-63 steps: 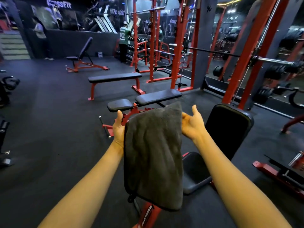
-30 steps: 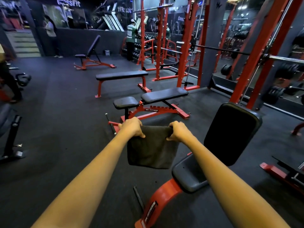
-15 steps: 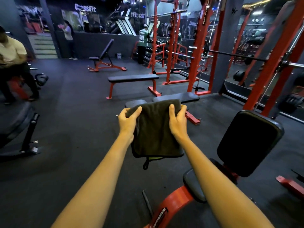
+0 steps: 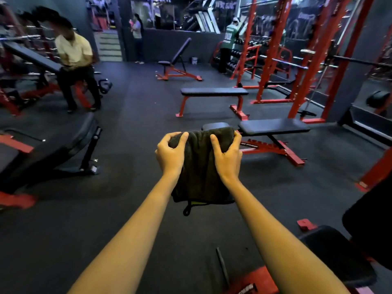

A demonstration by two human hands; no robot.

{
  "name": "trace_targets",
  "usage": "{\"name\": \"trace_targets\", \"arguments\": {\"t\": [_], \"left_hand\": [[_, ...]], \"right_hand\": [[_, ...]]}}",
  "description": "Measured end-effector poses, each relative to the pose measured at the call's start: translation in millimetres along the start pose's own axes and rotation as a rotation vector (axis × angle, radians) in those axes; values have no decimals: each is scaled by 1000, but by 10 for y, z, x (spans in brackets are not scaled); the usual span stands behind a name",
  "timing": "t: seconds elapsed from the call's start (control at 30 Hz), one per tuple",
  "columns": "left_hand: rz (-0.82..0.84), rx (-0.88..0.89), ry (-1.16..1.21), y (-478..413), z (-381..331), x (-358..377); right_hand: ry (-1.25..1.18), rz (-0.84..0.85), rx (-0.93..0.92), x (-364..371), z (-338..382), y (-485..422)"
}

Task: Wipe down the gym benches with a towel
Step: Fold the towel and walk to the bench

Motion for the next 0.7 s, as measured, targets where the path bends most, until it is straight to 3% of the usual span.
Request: {"name": "trace_targets", "arguments": {"t": [0.23, 0.7], "left_hand": [[-61, -11, -72, -1191, 684, 255], [-114, -47, -104, -4070, 1657, 1602]], "right_hand": [[-27, 110, 22, 1352, -416, -426], [9, 187, 15, 4274, -974, -2091]]}}
Point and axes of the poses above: each hand's wrist, its own y-axis away from the middle knuckle, its own x-axis out of the palm, z = x × y, the point moved 1 cm from there along -y, towards the middle knuckle, and after that the axes turned 14 degrees about -z, right-handed, at the moved point
